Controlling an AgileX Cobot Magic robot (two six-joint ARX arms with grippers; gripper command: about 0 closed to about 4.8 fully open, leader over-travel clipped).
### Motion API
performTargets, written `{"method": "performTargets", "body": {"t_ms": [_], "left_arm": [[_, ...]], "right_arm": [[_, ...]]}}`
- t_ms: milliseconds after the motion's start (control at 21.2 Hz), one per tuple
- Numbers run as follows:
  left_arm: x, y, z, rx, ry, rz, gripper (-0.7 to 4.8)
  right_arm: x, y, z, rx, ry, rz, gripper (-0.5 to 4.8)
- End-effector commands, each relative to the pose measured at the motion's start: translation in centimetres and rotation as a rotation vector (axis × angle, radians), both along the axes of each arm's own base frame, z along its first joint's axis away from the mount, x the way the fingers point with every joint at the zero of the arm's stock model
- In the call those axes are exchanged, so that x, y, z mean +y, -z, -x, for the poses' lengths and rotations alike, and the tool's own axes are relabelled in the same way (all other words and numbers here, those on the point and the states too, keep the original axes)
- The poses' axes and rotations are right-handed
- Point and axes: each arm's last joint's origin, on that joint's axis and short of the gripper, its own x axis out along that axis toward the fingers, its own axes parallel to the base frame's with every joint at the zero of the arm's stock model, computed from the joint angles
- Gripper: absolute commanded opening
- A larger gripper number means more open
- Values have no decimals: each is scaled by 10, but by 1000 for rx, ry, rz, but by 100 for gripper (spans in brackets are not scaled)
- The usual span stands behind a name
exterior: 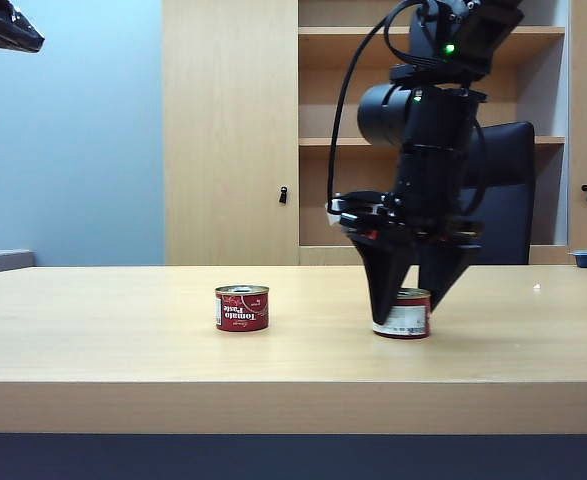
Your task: Stack a can of tomatoes on the right onto the can of tomatoes on the left.
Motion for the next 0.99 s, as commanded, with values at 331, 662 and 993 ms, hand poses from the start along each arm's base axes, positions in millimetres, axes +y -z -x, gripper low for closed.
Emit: {"method": "performTargets", "body": {"t_ms": [331, 662, 993], "left_arm": [[0, -2, 0, -8, 2, 3, -1], [0, -2, 0, -8, 2, 4, -1], [0, -2, 0, -8, 2, 3, -1]], "right_arm": [[77, -74, -2, -311, -152, -185, 175], [115, -55, -12, -280, -207, -179, 175], [120, -39, -9, -220, -220, -143, 227]]}}
